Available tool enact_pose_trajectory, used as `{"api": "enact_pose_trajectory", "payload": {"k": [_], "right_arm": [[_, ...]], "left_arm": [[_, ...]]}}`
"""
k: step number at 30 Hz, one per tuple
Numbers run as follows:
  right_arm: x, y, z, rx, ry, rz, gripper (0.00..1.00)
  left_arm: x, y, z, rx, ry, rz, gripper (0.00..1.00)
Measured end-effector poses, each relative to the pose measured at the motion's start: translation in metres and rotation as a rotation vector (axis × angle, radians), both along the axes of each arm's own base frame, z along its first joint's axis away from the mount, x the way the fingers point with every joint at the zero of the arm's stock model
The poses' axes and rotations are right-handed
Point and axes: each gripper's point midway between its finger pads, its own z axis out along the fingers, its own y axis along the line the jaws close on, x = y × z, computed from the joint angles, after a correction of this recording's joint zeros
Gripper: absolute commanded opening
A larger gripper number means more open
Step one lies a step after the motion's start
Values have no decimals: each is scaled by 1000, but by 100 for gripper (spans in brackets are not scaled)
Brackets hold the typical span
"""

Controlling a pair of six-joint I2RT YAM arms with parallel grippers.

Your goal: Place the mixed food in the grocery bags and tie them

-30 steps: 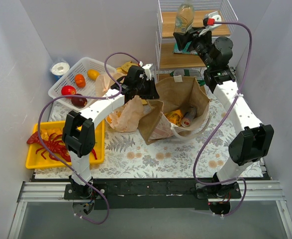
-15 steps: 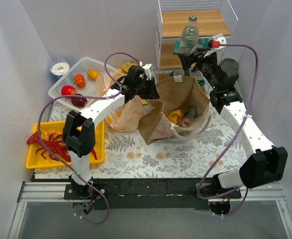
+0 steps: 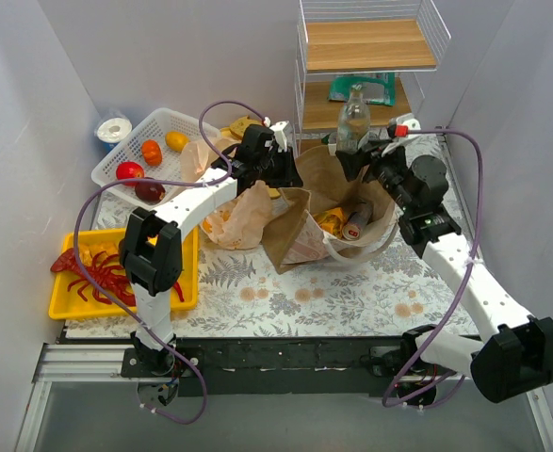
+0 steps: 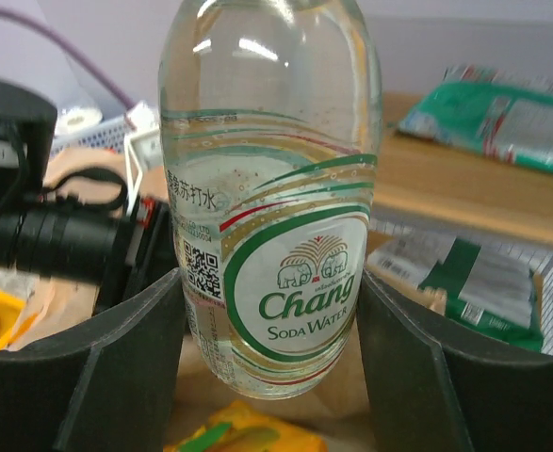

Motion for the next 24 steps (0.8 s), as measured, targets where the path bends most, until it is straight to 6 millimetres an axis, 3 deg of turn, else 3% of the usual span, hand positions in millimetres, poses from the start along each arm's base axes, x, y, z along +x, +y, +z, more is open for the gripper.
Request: {"api": "enact_pose_trajectory", "payload": {"k": [9,13,24], "right_arm": [[-40,8,-100,-71,205,31,1],[-51,2,-141,-102,303,12,1],[-51,-8,-183,-160,428,-47,1]], "left_arm": [[-1,1,-1,11,-12,-24,0],[-1,2,-2,18,-19,-32,0],[-12,9,1,14,-55,-46,0]]}}
